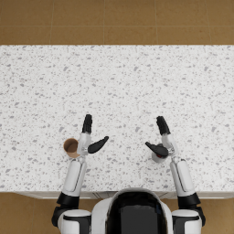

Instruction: Pick up two cups and pour the berry on the right into the cup on the left

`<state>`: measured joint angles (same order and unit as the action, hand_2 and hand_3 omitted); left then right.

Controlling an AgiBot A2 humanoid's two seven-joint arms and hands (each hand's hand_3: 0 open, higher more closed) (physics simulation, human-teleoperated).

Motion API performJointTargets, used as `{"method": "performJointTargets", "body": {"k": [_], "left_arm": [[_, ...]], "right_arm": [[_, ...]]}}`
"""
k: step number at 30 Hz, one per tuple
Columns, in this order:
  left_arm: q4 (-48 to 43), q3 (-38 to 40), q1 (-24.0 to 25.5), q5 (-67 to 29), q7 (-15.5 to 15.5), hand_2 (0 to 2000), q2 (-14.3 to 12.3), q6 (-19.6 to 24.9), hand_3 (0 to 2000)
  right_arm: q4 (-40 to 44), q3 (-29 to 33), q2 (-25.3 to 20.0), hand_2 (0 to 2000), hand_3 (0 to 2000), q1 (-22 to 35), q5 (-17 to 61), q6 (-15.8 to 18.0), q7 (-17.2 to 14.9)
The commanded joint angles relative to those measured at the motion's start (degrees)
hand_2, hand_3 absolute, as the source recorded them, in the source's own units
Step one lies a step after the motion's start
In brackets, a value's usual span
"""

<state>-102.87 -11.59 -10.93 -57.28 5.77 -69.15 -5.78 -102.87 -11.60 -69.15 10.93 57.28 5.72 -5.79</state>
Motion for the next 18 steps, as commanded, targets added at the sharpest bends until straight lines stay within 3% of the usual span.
{"method": "performJointTargets", "body": {"k": [1,13,15,18], "left_arm": [[0.0,0.0,0.0,0.0,0.0,0,0.0,0.0,0],[0.93,-1.72,-0.1,0.0,0.0,0,-0.06,0.0,0],[-2.24,0.85,1.76,0.0,-2.8,0,0.55,2.81,0],[-4.73,4.9,5.17,0.0,-4.67,0,1.36,4.68,0]], "right_arm": [[0.0,0.0,0.0,0,0,0.0,0.0,0.0,0.0],[0.93,-1.72,-0.06,0,0,0.1,0.0,0.0,0.0],[-3.34,-0.99,0.81,0,0,-2.03,0.0,-2.78,2.81],[-8.54,0.97,2.36,0,0,-5.73,0.0,-4.63,4.69]]}}
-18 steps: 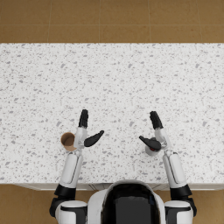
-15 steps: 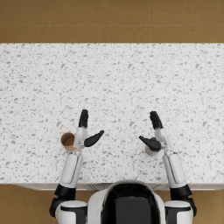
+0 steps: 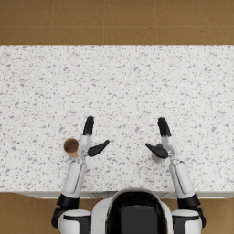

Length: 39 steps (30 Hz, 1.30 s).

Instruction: Pick up two cups and pour the berry on the right into the cup on the left

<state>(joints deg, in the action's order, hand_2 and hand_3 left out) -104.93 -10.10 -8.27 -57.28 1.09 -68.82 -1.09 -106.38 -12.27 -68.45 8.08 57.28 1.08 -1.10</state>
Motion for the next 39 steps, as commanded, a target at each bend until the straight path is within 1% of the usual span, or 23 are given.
{"method": "performJointTargets", "body": {"k": [1,5,8,10,12,15,17,20,24,27,31,34,37,39], "left_arm": [[-3.58,4.22,3.16,-1.76,-0.31,0,1.07,0.31,0],[-6.05,6.56,7.01,-8.94,-0.88,0,1.69,0.89,0],[-7.06,10.92,9.85,-14.35,-1.01,0,1.57,1.02,0],[-6.93,14.17,11.9,-17.97,-1.05,0,1.22,1.05,0],[-6.57,17.96,12.85,-21.59,-1.07,0,0.61,1.07,0],[-5.67,22.37,13.9,-24.51,-1.08,0,-0.2,1.09,0],[-5.42,23.94,15.47,-25.33,-1.09,0,-0.94,1.09,0],[-4.36,24.48,17.53,-25.87,-1.09,0,-1.9,1.09,0],[-4.77,25.76,21.94,-26.1,-1.09,0,-3.92,1.09,0],[-3.56,25.47,23.38,-26.15,-1.09,0,-4.76,1.09,0],[-1.77,24.14,24.36,-26.17,-1.09,0,-5.4,1.09,0],[-1.0,23.6,24.73,-26.18,-1.09,0,-5.79,1.09,0],[0.88,22.92,23.83,-26.18,-1.09,0,-5.77,1.09,0],[2.32,22.7,23.35,-26.18,-1.09,0,-5.82,1.09,0]], "right_arm": [[-5.0,2.23,1.55,0,0,-3.07,0.0,-0.31,0.31],[-7.58,4.47,3.3,0,0,-7.9,7.16,-0.88,0.89],[-9.31,5.91,4.35,0,0,-11.07,12.56,-1.01,1.02],[-9.76,7.3,4.68,0,0,-12.71,16.18,-1.04,1.06],[-10.43,8.04,4.89,0,0,-14.02,19.8,-1.06,1.07],[-10.38,9.29,5.1,0,0,-15.94,22.72,-1.07,1.09],[-10.32,11.35,5.38,0,0,-18.3,23.55,-1.07,1.09],[-9.79,13.39,5.22,0,0,-20.37,24.09,-1.08,1.09],[-6.69,11.98,4.94,0,0,-21.13,24.33,-1.08,1.09],[-3.63,10.17,4.6,0,0,-21.1,24.38,-1.08,1.09],[0.13,8.03,4.01,0,0,-20.82,24.4,-1.08,1.09],[2.49,8.23,3.64,0,0,-20.85,24.41,-1.08,1.09],[5.82,7.71,3.04,0,0,-20.15,24.4,-1.08,1.09],[6.07,8.08,2.73,0,0,-19.96,24.4,-1.08,1.09]]}}
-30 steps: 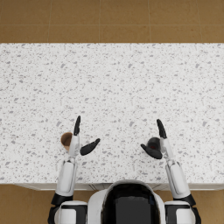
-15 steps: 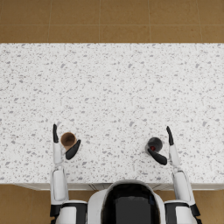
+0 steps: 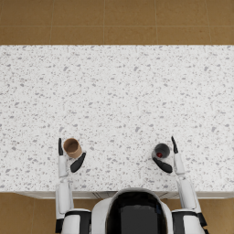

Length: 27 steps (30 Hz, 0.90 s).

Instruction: Pick up two cups and pour the berry on the right into the cup on the left

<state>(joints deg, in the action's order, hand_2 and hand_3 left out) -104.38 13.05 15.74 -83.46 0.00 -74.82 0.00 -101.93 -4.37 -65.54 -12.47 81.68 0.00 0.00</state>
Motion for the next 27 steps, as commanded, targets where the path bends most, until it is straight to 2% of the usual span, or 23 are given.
{"method": "performJointTargets", "body": {"k": [1,9,16,22,27], "left_arm": [[2.73,-0.79,-1.13,0.0,0.0,0,0.21,0.0,0],[8.88,-2.14,-3.94,0.0,0.0,0,0.02,-0.04,0],[11.95,-2.84,-5.76,0.0,-0.06,0,-0.23,-0.31,0],[16.66,-3.44,-7.81,0.0,-0.02,0,-0.5,-0.23,0],[18.15,-2.92,-9.41,0.0,0.0,0,-0.75,-0.09,0]], "right_arm": [[2.13,0.58,-0.36,0,0,0.77,0.0,0.0,0.0],[7.44,-0.99,-2.02,0,0,2.6,-0.04,2.04,0.3],[13.12,-1.25,-3.9,0,0,5.55,-0.04,2.39,0.3],[15.25,-2.08,-4.57,0,0,6.54,0.01,-0.29,0.51],[15.5,-2.93,-4.74,0,0,6.9,0.04,-0.87,0.52]]}}
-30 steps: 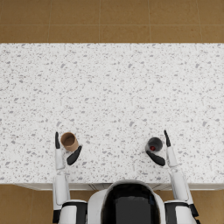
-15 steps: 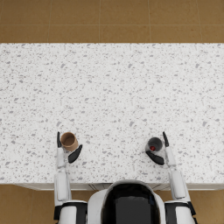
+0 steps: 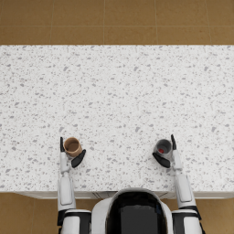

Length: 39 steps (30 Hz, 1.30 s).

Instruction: Pick up two cups and pour the berry on the right into the cup on the left

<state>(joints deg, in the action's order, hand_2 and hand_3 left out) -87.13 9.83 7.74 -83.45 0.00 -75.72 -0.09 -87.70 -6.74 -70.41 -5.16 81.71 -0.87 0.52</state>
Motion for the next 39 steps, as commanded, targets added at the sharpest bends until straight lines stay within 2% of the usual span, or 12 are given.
{"method": "performJointTargets", "body": {"k": [1,5,6,7,9,13,16,18,24,28,35,39], "left_arm": [[0.78,0.17,-1.6,0.0,0.0,0,0.08,0.02,0],[1.4,-0.22,-2.73,0.01,0.0,0,-0.16,0.06,0],[0.96,-0.02,-2.49,0.0,0.0,1361,-0.26,0.06,327],[0.96,0.04,-2.5,0.01,0.01,2000,-0.33,0.95,653],[1.21,-0.36,-2.7,0.01,0.02,2000,-0.45,2.84,1280],[1.24,-1.05,-3.5,0.02,-0.24,2000,-0.69,2.56,1280],[-6.85,-2.08,-2.02,0.0,-0.16,2000,-1.12,2.33,1280],[-11.2,-3.37,-1.85,0.0,-0.19,2000,-1.29,2.04,1280],[-17.93,-12.41,-3.96,0.0,-0.2,2000,-1.95,1.93,1280],[-18.41,-18.39,-6.62,0.0,-0.19,2000,-3.69,2.05,1280],[-14.74,-21.66,-14.97,-11.3,-0.14,2000,-8.31,2.18,1280],[-14.88,-23.72,-15.03,-13.03,-0.12,2000,-8.65,2.24,1280]], "right_arm": [[1.43,-0.76,0.04,0,0,-0.15,0.0,-0.13,-0.01],[1.16,-1.32,-0.23,0,0,0.55,0.02,-0.81,-0.04],[0.87,-1.42,-0.26,1361,327,0.54,0.02,-0.92,-0.07],[0.08,-0.63,-0.07,2000,653,0.13,0.05,0.23,-0.09],[0.58,-0.59,-0.05,2000,1280,0.38,0.06,2.53,-0.12],[-1.61,0.51,0.1,2000,1280,-0.39,0.03,3.18,-0.37],[-6.05,1.02,-0.03,2000,1280,-0.83,0.01,4.81,-0.52],[-9.69,0.72,-0.43,2000,1280,-0.37,-0.01,4.74,-0.37],[-16.71,-0.32,-3.13,2000,1280,4.9,-0.03,4.58,-0.21],[-15.74,-1.21,-4.82,2000,1280,7.97,-0.05,4.72,-0.17],[-12.35,-1.07,-8.64,2000,1280,16.67,12.66,5.18,-0.25],[-12.92,-1.69,-10.7,2000,1280,21.39,19.97,5.22,-0.27]]}}
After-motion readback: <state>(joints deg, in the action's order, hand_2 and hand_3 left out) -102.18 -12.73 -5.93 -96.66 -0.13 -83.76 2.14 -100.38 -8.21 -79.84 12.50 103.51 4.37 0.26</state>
